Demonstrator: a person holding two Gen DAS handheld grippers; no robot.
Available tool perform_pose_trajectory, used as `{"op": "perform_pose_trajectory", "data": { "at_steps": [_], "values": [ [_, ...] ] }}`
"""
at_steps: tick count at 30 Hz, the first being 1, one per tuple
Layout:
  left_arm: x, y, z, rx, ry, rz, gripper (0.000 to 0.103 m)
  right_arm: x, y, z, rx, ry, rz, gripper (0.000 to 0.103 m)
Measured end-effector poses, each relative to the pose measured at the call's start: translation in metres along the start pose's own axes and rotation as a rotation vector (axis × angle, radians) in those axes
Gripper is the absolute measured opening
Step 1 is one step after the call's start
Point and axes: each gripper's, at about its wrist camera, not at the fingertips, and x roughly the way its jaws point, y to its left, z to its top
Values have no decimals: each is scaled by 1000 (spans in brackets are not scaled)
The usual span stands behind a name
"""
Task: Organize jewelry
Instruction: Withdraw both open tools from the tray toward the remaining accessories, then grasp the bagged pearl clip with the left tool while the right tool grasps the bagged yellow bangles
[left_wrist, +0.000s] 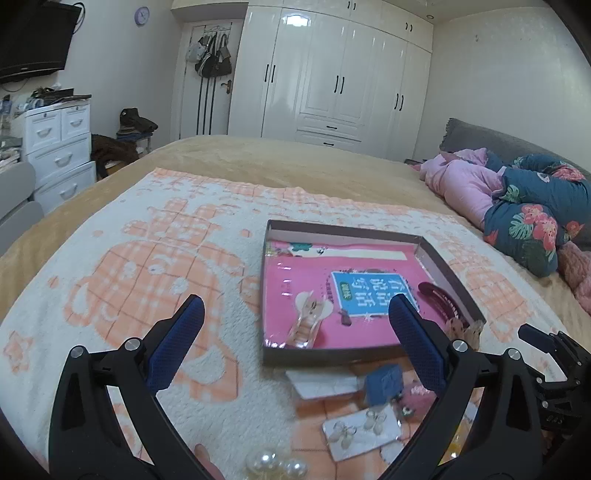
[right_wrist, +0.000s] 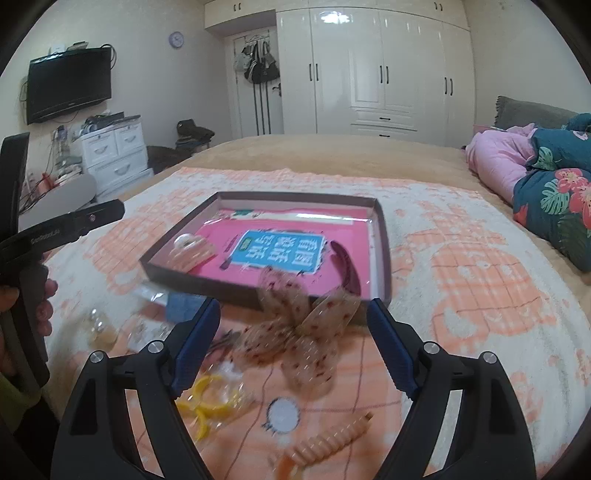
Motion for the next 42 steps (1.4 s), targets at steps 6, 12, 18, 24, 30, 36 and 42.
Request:
{"op": "perform_pose_trajectory", "data": {
  "at_steps": [6, 12, 18, 24, 30, 36, 42],
  "values": [
    [-8, 7, -9, -8, 10, 26, 91, -4, 14, -11, -26, 25, 25, 79],
    [-18, 13, -19, -14, 20, 44, 91, -6, 29, -25, -56, 58, 56, 80],
    [-24, 15, -31, -9, 47, 51, 92, -6, 45, -38, -87, 92, 88, 80],
    [-29, 20, -39, -8, 74, 63, 91, -7, 56, -46, -107, 115, 107, 80],
    [-29, 25, -48, -17, 118, 71, 91, -5, 62, -51, -117, 140, 119, 80],
    [-26, 29, -61, -17, 170, 84, 91, 3, 64, -55, -110, 177, 127, 80],
    [-20, 24, -71, 7, 215, 71, 91, 12, 68, -60, -105, 201, 125, 80]
  ]
}}
